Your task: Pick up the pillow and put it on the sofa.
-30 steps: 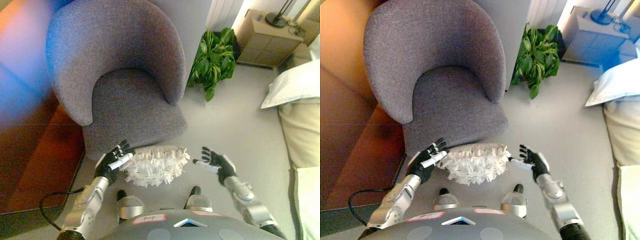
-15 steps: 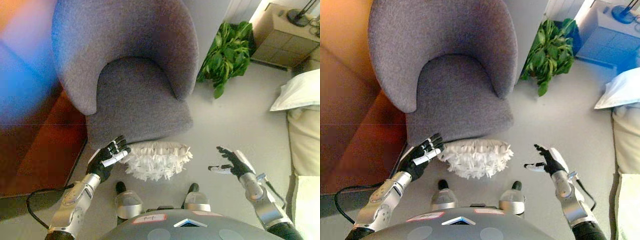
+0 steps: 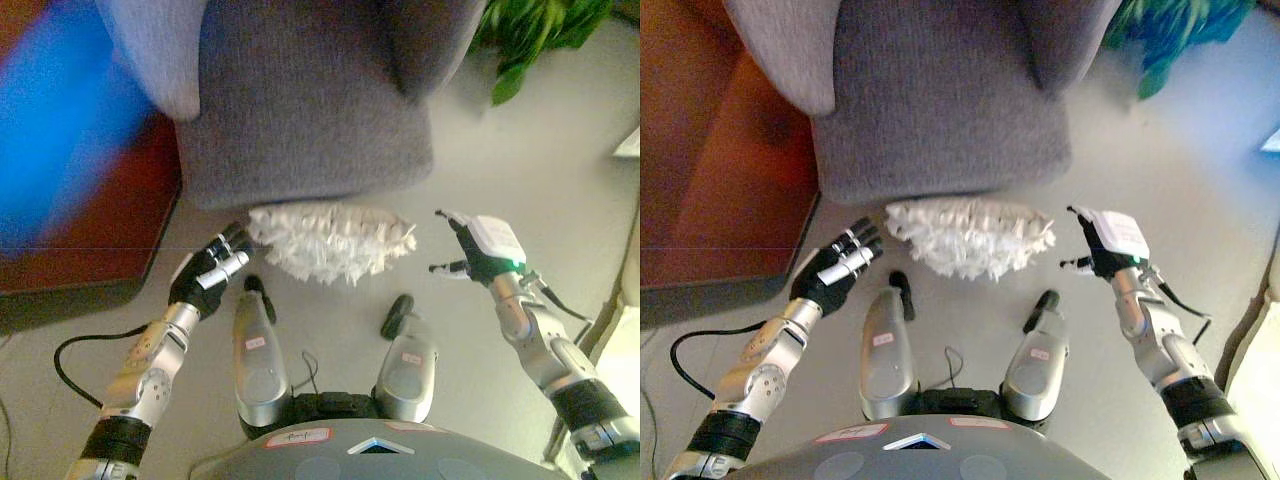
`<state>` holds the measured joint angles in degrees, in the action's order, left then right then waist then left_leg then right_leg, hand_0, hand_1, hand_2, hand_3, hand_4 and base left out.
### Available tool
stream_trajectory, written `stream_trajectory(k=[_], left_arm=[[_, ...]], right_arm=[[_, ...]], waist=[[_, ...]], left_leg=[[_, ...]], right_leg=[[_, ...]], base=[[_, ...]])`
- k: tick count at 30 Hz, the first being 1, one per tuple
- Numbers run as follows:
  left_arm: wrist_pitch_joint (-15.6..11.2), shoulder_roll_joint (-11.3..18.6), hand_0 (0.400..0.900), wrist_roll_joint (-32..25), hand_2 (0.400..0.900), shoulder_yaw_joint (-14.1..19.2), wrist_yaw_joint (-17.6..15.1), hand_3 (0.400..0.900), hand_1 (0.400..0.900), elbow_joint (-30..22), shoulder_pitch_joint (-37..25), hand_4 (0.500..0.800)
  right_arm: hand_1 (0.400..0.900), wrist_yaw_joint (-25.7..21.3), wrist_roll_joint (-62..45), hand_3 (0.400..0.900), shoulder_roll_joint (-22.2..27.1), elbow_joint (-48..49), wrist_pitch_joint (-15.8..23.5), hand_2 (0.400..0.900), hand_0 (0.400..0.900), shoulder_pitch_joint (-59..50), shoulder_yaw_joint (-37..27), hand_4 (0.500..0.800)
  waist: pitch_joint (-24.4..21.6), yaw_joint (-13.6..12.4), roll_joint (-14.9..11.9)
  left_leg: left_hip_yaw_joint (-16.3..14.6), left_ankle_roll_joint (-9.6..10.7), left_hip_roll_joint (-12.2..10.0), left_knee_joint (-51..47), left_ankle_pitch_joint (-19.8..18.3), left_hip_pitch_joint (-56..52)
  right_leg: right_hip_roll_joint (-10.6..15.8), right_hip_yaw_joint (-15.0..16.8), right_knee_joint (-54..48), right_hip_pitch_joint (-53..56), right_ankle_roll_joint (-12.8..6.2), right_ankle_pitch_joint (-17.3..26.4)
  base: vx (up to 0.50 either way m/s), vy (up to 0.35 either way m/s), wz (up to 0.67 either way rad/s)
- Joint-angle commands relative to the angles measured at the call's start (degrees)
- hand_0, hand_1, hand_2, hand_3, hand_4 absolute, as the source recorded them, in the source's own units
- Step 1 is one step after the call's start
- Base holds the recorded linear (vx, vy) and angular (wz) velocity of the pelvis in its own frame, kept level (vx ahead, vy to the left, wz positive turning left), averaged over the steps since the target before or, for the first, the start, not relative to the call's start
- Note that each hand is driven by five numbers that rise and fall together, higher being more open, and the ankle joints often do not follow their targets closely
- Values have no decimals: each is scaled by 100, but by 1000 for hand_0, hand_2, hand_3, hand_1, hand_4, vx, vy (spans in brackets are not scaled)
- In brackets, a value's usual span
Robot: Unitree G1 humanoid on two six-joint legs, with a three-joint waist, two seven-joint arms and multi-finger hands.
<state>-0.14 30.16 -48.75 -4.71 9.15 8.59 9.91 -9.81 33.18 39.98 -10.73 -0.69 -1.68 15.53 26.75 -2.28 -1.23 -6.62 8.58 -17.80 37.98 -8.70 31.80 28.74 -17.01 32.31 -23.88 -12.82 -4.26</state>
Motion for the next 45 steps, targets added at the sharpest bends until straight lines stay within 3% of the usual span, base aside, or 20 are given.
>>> stream_trajectory(k=[1, 11, 12, 16, 26, 37, 45], left_arm=[[-530, 246, 900, -636, 900, 55, 284, 900, 900, -519, 233, 800], [-713, 485, 900, -1645, 900, -81, 733, 900, 900, -979, -126, 800], [-722, 494, 900, -1684, 900, -88, 763, 900, 900, -1073, -157, 800], [-841, 577, 900, -1740, 900, -136, 650, 900, 900, -1259, -275, 800], [-603, 642, 900, -1831, 900, -151, 455, 900, 900, -1513, -432, 800], [-742, 583, 900, -1789, 900, -416, 543, 900, 900, -1600, -651, 800], [-476, 513, 900, -1775, 900, -455, 484, 900, 900, -1673, -741, 800]], right_arm=[[900, -565, -393, 900, 451, 307, 206, 900, 900, -350, -146, 800], [900, -877, -915, 900, 989, 193, 161, 900, 900, -1683, 167, 800], [900, -944, -942, 900, 1017, 198, 151, 900, 900, -1777, 187, 800], [900, -1005, -877, 900, 1045, 36, 112, 900, 900, -2135, 304, 800], [900, -1007, -958, 900, 1047, -484, 20, 900, 900, -2869, 743, 800], [900, -820, -1041, 900, 840, -1242, -271, 900, 900, -3741, 1246, 800], [900, 748, -1535, 900, 572, -1399, -1120, 900, 900, -4141, 1435, 800]], waist=[[-401, -155, 11], [-93, -268, 220], [-46, -276, 261], [-16, -308, 361], [-4, -433, 497], [175, -553, 629], [305, -619, 665]], left_leg=[[339, 223, -712, -93, -83, -266], [696, 222, -931, 1801, -735, 1711], [769, 252, -967, 2156, -1023, 1840], [1025, 249, -984, 2967, -1341, 2498], [1689, 254, -859, 4550, -1925, 3496], [2020, 138, -483, 5605, -2245, 4103], [2020, 89, -288, 5867, -2139, 4378]], right_leg=[[436, 720, 202, -1123, -166, 522], [656, 1159, 2202, -3033, -61, -206], [711, 1242, 2531, -3161, -91, -460], [797, 1529, 3322, -3771, -59, -827], [745, 2120, 5204, -4757, 125, -1861], [581, 2558, 6223, -5513, 356, -2093], [563, 2672, 6402, -5820, 448, -1905]], base=[[-192, 32, 8], [-125, 46, 7], [20, 62, 10], [-21, 48, 15], [29, 33, 15], [20, 33, 9], [-7, 15, 6]])
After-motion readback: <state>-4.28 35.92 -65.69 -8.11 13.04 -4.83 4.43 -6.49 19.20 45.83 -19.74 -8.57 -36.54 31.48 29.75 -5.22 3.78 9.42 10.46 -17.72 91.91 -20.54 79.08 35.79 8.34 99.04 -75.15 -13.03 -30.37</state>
